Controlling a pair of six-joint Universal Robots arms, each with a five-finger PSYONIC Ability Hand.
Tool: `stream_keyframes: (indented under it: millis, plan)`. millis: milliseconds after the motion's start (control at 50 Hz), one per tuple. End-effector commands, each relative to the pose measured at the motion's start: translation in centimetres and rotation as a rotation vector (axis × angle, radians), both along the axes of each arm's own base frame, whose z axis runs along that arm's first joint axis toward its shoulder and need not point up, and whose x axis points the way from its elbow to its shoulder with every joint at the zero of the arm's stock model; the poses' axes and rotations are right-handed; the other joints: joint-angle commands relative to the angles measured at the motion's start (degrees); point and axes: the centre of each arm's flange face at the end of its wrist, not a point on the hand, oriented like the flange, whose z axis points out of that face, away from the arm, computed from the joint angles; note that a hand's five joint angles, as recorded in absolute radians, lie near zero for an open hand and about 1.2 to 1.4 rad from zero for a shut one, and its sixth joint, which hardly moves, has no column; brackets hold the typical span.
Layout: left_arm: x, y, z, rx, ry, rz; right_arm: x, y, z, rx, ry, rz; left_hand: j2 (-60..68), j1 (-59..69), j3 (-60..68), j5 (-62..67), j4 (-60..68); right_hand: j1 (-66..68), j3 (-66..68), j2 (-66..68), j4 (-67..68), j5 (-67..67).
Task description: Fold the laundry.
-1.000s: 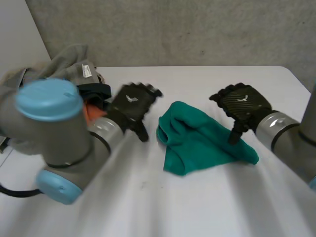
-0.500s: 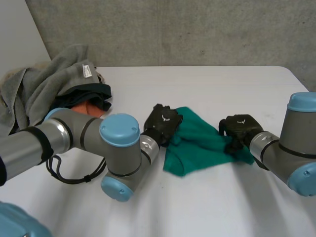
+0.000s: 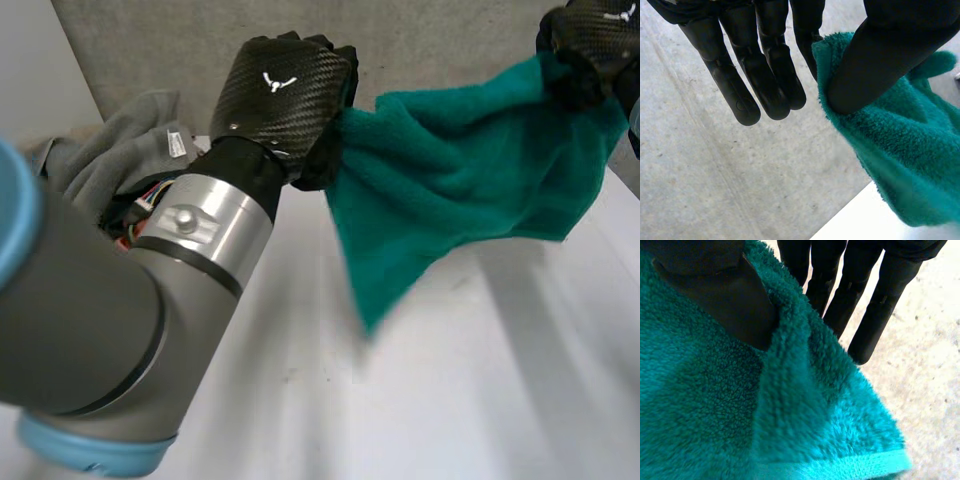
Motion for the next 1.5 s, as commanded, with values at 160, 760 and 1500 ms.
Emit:
stream_keyframes:
  millis: [160,760,1500]
  plan:
    - [-0.7,-0.8,-8.9,0.316,-0.105,-0.007,8.4,-3.7,-12.3,0.135,0.078,0.161,11.5,15.2,11.9,12.9,11.4,17.3,12.0,12.6,11.5,12.7]
    - [-0.1,-2.0,-9.4,0.331,-0.099,0.053,2.0,13.8,-17.4,0.754,-0.150,0.023,11.5,15.2,11.9,12.9,11.4,-45.7,-51.0,-50.5,-51.5,-50.3]
    - [7.4,-5.6,-9.0,0.330,-0.064,0.242,8.3,10.0,-12.7,0.355,0.109,0.166,-55.6,-51.9,-55.2,-54.2,-55.7,17.3,12.0,12.6,11.5,12.7]
